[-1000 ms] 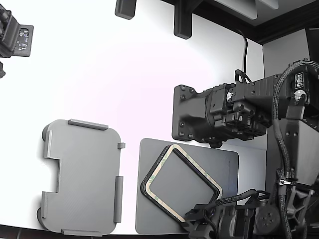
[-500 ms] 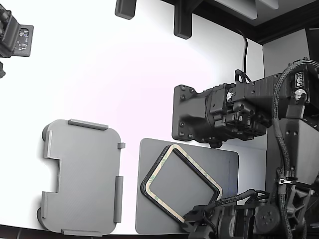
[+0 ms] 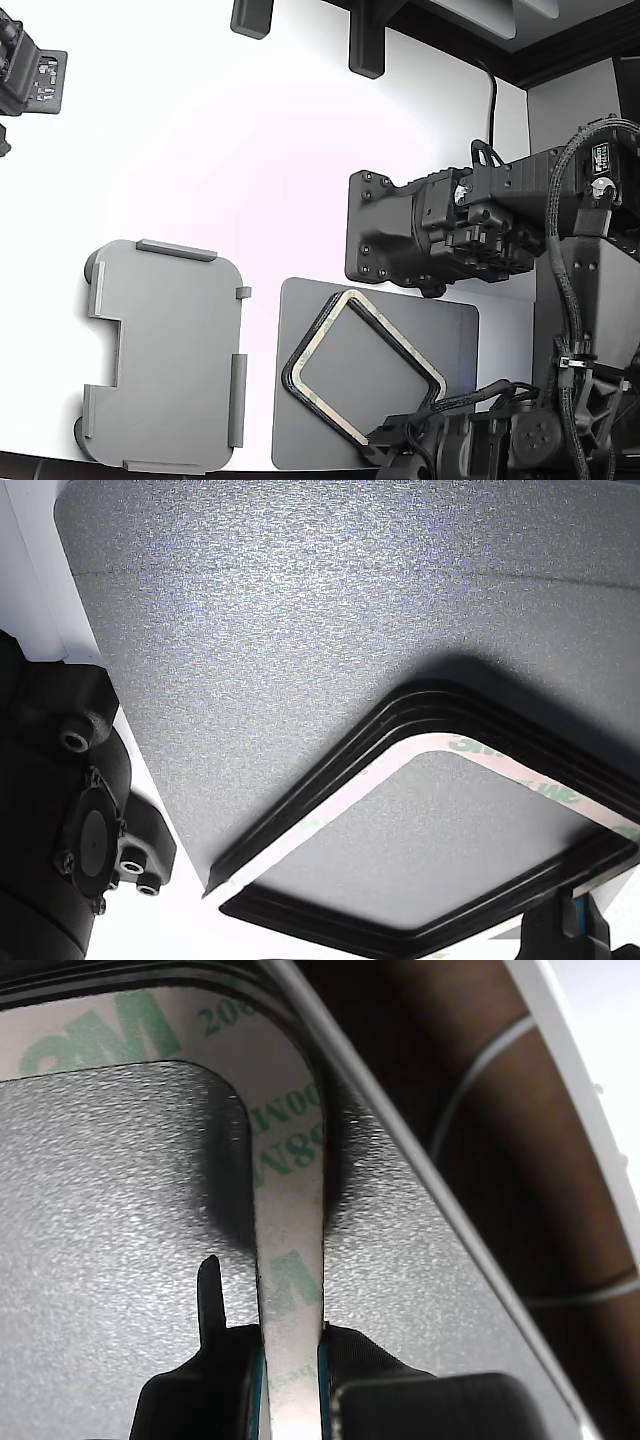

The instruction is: Grab top frame and put it into gray box.

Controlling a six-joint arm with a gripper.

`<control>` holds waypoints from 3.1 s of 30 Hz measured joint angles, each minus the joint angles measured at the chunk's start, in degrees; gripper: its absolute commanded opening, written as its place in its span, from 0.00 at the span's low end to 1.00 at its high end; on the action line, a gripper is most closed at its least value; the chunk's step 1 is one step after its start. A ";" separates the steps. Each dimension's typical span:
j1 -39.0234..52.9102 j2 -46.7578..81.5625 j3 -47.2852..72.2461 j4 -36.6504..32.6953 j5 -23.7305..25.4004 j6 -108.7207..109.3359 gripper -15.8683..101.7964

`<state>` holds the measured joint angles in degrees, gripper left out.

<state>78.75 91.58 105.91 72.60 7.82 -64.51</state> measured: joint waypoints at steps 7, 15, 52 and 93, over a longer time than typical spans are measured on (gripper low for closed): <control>0.00 0.00 -2.55 1.85 1.58 -0.70 0.05; -1.67 2.02 -15.29 12.83 9.67 11.43 0.04; -49.92 8.35 -23.82 21.71 5.01 142.21 0.03; -51.59 -14.15 -32.26 21.71 -8.88 183.34 0.03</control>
<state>27.16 77.43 73.65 94.31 -1.05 118.83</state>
